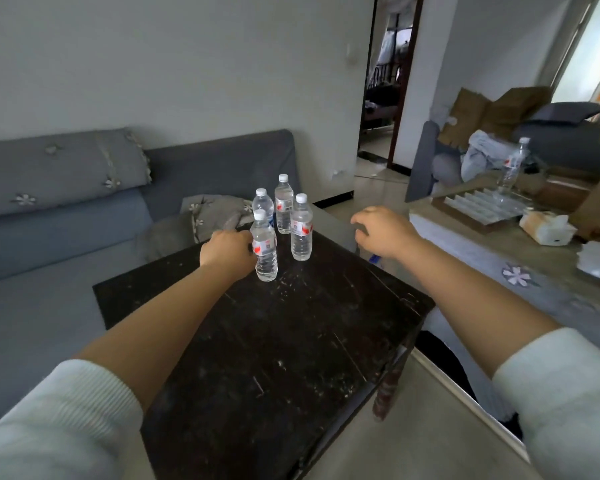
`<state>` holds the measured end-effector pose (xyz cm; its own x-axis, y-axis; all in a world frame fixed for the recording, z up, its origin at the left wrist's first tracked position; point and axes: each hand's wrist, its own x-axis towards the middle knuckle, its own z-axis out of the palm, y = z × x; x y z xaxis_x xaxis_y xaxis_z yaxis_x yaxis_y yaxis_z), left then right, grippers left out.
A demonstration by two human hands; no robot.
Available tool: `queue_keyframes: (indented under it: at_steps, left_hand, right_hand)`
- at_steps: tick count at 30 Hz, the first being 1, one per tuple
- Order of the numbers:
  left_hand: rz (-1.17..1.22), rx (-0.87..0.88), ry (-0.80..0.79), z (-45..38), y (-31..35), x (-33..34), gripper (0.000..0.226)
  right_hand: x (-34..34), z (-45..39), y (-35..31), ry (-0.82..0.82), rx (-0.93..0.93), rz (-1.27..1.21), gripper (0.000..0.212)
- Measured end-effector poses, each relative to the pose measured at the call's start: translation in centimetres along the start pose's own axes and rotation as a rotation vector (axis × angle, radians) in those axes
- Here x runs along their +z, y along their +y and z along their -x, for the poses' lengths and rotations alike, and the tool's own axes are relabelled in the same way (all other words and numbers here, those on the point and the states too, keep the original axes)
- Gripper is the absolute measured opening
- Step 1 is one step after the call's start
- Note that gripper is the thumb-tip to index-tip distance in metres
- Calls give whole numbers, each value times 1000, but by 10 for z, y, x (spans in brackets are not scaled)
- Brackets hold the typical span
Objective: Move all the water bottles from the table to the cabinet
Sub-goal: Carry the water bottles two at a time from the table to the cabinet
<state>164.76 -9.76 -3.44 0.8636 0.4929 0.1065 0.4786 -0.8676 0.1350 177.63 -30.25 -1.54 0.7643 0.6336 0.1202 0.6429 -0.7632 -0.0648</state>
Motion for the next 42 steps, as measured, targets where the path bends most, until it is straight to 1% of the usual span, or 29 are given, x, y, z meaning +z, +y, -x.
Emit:
queue_keyframes:
  at_steps: [5,8,14,19,22,26,29,34,37,42]
  left_hand:
    - [13,28,-23,-87,-7,-3,37]
    - [82,6,-45,-131,-10,7,37]
    - [153,-28,-177,-188,-10,46,44]
    - [191,-116,-238,-233,-8,69,45]
    - [208,-180,-252,-254,-6,80,47]
    - [204,-284,-292,-277,2,95,46]
    - [200,-354,-281,-288,6,100,40]
    - [173,-487,-238,-294,16,109,38]
    - [153,-569,-211,-298,22,109,36]
    - [108,-575,-237,-299,31,104,31]
  right_hand:
    - [-3,-85,5,-48,-14,28,41]
    - [2,-133,7,-67,-25,27,40]
    - [32,-206,18,-121,-32,-51,39]
    - [66,-272,24,-204,-58,-138,41]
    - [86,-306,23,-276,-102,-179,46]
    - [111,-345,25,-346,-190,-225,44]
    - [123,-362,29,-369,-254,-244,43]
    - [133,-378,37,-368,-351,-212,26]
    - [138,-385,38,-380,-382,-230,21]
    - [139,-379,43,-417,-397,-261,25]
